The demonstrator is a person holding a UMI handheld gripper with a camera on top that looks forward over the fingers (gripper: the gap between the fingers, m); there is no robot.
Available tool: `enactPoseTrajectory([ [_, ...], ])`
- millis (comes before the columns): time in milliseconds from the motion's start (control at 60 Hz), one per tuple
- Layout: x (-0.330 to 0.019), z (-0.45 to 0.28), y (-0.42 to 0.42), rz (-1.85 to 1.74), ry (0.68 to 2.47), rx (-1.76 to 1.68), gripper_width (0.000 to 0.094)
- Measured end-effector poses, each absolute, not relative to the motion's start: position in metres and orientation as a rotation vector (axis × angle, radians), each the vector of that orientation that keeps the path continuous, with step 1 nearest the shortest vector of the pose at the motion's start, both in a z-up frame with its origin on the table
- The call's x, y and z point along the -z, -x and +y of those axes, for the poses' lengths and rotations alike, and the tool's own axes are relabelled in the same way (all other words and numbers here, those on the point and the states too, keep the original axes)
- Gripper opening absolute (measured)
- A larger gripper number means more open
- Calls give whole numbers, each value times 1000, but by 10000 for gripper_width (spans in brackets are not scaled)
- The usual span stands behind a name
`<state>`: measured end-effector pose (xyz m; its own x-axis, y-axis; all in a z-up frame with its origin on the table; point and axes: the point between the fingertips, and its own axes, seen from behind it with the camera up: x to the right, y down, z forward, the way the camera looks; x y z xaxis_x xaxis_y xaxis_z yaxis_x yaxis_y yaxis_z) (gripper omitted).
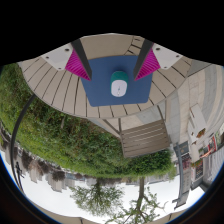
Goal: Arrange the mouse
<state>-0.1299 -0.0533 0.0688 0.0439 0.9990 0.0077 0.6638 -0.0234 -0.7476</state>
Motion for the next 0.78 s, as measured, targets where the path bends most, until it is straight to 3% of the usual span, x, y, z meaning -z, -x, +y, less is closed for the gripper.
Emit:
enactPoseTrajectory([
  [133, -117, -40, 32, -1691, 1773, -747, 855],
  [317, -150, -21, -81, -1675, 1805, -692, 861],
  [517, -166, -12, -158, -1636, 1792, -646, 864],
  [783, -173, -21, -200, -1568, 1810, -642, 850],
])
